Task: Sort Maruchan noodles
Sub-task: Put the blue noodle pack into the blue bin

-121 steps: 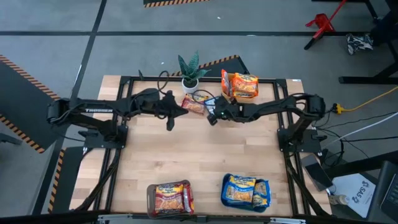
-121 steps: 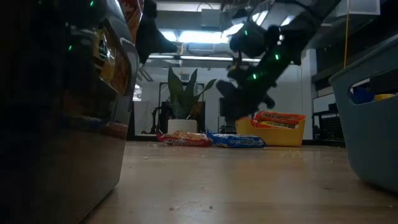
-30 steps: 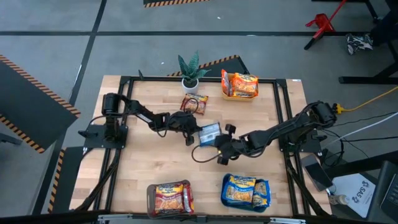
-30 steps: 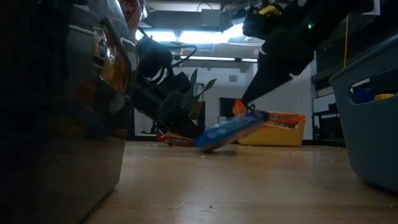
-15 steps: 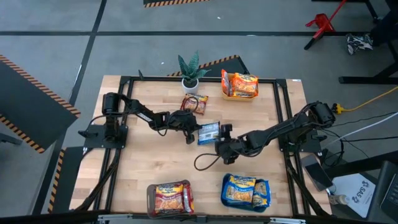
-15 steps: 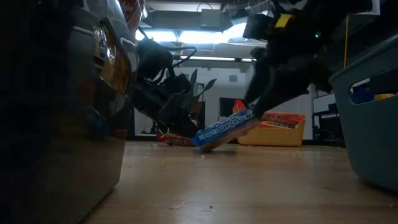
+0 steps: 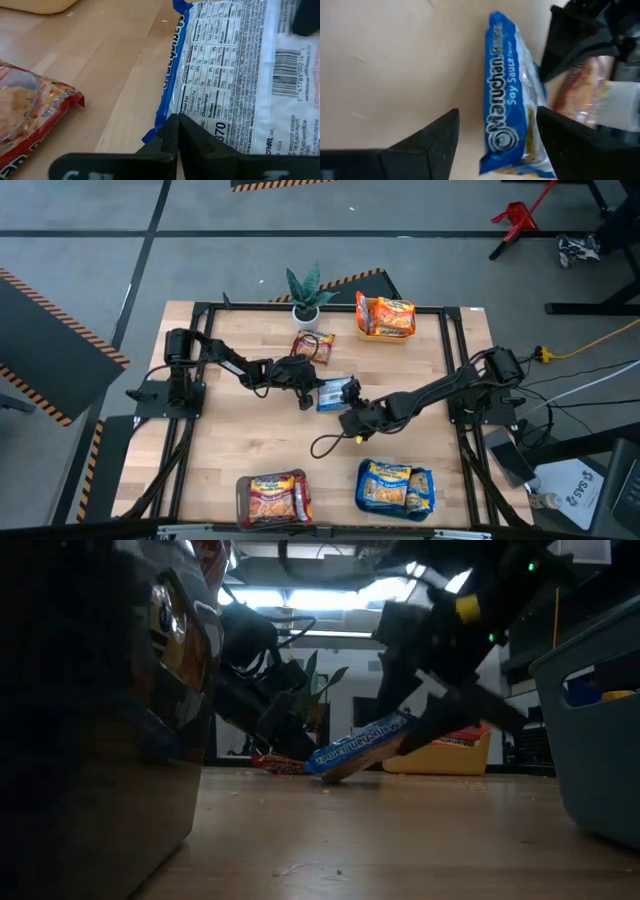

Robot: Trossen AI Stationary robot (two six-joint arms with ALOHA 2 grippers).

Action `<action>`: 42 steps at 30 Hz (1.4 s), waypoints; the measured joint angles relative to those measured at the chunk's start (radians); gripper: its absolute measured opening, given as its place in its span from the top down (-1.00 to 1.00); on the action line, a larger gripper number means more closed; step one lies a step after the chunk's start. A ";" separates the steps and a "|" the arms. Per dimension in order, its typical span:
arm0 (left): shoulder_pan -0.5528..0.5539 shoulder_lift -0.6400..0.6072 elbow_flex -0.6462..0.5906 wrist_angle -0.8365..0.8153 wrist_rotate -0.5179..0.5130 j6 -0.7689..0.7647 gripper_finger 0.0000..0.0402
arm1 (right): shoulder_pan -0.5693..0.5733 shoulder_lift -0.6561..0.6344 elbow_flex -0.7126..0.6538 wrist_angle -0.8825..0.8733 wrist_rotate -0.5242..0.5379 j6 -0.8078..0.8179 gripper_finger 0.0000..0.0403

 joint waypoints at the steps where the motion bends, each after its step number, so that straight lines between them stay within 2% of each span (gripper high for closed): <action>1: 0.001 0.000 0.000 0.000 -0.001 0.000 1.00 | 0.000 0.016 0.000 0.008 0.037 -0.035 -0.27; 5: 0.002 0.008 -0.003 -0.023 -0.007 0.000 1.00 | 0.000 0.060 0.000 0.035 0.145 -0.118 -0.27; 12: 0.003 0.086 0.003 0.049 0.023 -0.005 1.00 | -0.025 0.074 0.000 0.057 0.166 -0.132 -0.23; 15: 0.003 0.097 0.003 0.072 0.036 -0.007 1.00 | -0.027 0.074 0.000 0.086 0.183 -0.132 -0.09; 20: 0.002 0.084 0.001 0.082 0.045 -0.013 1.00 | -0.024 0.074 0.000 0.072 0.200 -0.131 0.37; 22: 0.001 0.082 0.000 0.083 0.049 -0.019 1.00 | -0.023 0.073 0.000 0.074 0.206 -0.108 0.53; 26: 0.000 0.040 -0.003 0.029 0.080 -0.030 1.00 | -0.023 0.073 0.049 -0.006 0.174 0.014 0.55; 30: -0.001 -0.065 -0.008 -0.106 0.091 -0.026 1.00 | -0.025 0.073 0.159 -0.188 0.160 0.172 0.55; 35: -0.001 -0.257 -0.003 -0.298 0.075 -0.026 1.00 | -0.025 0.066 0.333 -0.469 0.042 0.372 0.55; 42: -0.031 -0.497 -0.003 -0.506 0.060 -0.026 1.00 | -0.015 0.045 0.544 -0.722 -0.314 0.698 0.54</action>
